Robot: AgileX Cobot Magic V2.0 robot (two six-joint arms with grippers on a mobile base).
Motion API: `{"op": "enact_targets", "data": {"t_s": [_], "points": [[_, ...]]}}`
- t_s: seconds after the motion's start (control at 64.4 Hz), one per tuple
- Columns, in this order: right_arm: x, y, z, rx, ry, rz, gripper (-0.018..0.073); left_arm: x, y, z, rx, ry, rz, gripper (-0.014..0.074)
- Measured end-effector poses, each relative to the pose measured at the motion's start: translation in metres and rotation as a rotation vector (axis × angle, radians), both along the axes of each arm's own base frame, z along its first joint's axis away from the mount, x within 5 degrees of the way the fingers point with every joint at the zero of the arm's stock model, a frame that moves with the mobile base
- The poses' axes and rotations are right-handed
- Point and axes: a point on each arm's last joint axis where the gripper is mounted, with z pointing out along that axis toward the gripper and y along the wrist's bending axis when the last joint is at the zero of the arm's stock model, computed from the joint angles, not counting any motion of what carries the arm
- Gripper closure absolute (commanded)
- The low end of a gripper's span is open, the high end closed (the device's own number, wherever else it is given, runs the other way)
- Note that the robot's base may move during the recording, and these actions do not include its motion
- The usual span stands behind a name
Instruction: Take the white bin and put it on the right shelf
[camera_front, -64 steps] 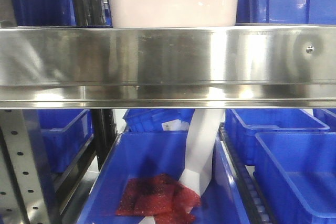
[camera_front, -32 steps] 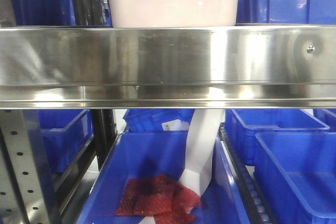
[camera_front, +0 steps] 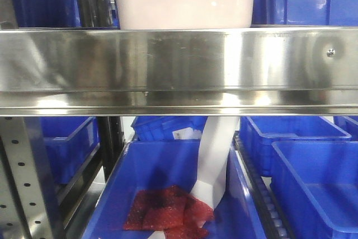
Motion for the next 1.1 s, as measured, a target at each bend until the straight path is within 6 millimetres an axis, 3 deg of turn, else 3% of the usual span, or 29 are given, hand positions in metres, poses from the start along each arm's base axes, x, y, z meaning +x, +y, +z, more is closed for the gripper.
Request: {"op": "enact_targets", "data": {"t_s": [0.14,0.357,1.103], "points": [[0.0,0.0,0.0,0.0,0.0,0.002,0.0529,0.001,0.002,0.0,0.028,-0.008,0.023,0.0713],[-0.001,0.008,0.0,0.001,-0.003,0.077,0.0529,0.004,0.021,0.005,0.07,-0.065,0.244,0.0713],[-0.001,0.002,0.007,0.022,-0.079,0.003,0.0529,0.004,0.018,0.003,0.149,-0.063,0.207,0.0714]]}}
